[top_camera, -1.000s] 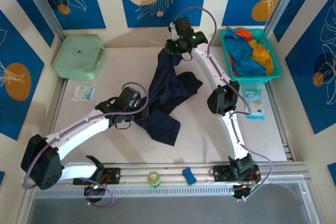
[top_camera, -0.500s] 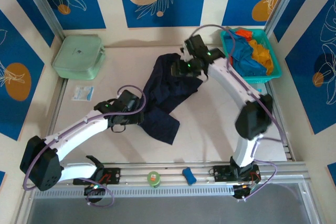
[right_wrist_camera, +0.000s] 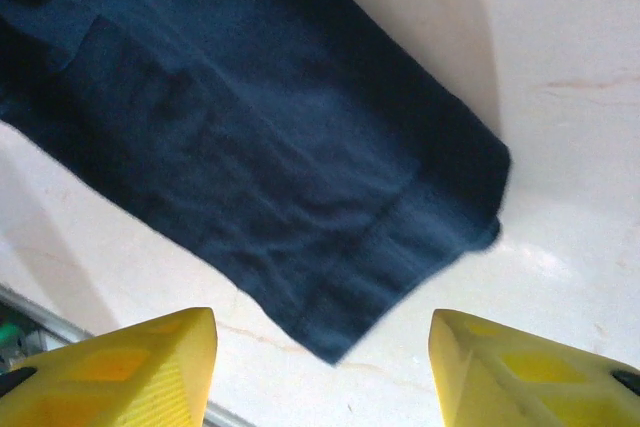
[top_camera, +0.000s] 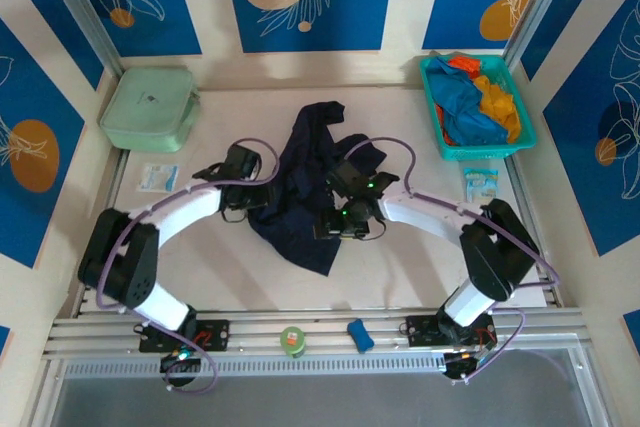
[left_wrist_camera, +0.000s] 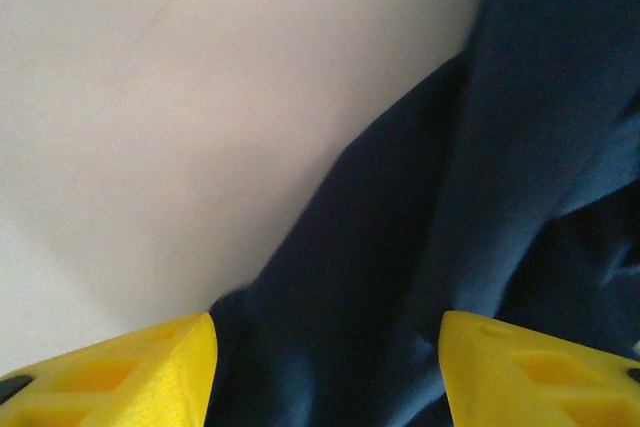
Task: Fold and stack the t-shirts
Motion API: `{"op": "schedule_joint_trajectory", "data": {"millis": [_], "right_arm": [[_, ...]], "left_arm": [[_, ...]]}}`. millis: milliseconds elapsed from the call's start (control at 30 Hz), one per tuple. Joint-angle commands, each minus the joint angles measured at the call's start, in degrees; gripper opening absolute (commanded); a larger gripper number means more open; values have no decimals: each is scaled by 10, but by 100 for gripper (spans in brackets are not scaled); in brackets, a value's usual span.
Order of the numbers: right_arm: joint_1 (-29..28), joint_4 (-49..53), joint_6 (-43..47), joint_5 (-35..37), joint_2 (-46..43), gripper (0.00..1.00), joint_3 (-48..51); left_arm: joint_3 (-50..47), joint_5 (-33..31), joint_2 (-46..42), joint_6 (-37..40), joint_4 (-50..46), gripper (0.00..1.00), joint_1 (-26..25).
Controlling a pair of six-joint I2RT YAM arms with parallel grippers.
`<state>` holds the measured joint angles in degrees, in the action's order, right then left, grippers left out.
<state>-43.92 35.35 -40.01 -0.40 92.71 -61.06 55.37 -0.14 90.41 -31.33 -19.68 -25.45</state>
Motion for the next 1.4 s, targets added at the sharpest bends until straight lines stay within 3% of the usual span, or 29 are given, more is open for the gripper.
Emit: {"op": "schedule_joint_trajectory", "data": {"millis": [0,133,200,267,367,433,533,667,733,867,1000,1200,1233,1300,1367], "right_arm": [[-3,-34,-30,3,39,55,-10],[3,-38,-32,21,85,48,-21],[8,-42,-33,24,104,44,-21],[13,-47,-34,26,118,35,-17],[24,-49,-31,32,135,10,-17],[37,-45,-23,38,146,1,-22],[66,-33,-3,58,159,0,-40],[118,-19,33,73,180,0,-83],[145,-13,52,74,194,0,-112],[191,-2,92,70,237,0,-189],[225,22,119,65,294,0,-288],[250,82,146,76,343,0,-419],[251,88,147,78,338,7,-424],[252,87,147,84,311,32,-413],[255,82,143,87,277,47,-387]], "left_arm": [[40,84,39,34,85,61,0],[49,88,97,36,92,60,-2],[37,82,115,32,98,53,-4],[19,74,119,27,102,42,-7],[-13,64,105,13,106,24,-9],[-36,61,85,-5,109,13,-11],[-81,55,39,-46,117,6,-17],[-136,32,-29,-110,108,5,-46],[-154,27,-54,-139,107,9,-69],[-162,22,-67,-182,122,31,-149],[-130,56,-26,-196,183,52,-228],[-60,69,-19,-156,179,71,-264],[-52,64,-31,-145,164,75,-264],[-28,32,-62,-116,104,86,-263],[-4,-7,-90,-90,40,92,-262]]}}
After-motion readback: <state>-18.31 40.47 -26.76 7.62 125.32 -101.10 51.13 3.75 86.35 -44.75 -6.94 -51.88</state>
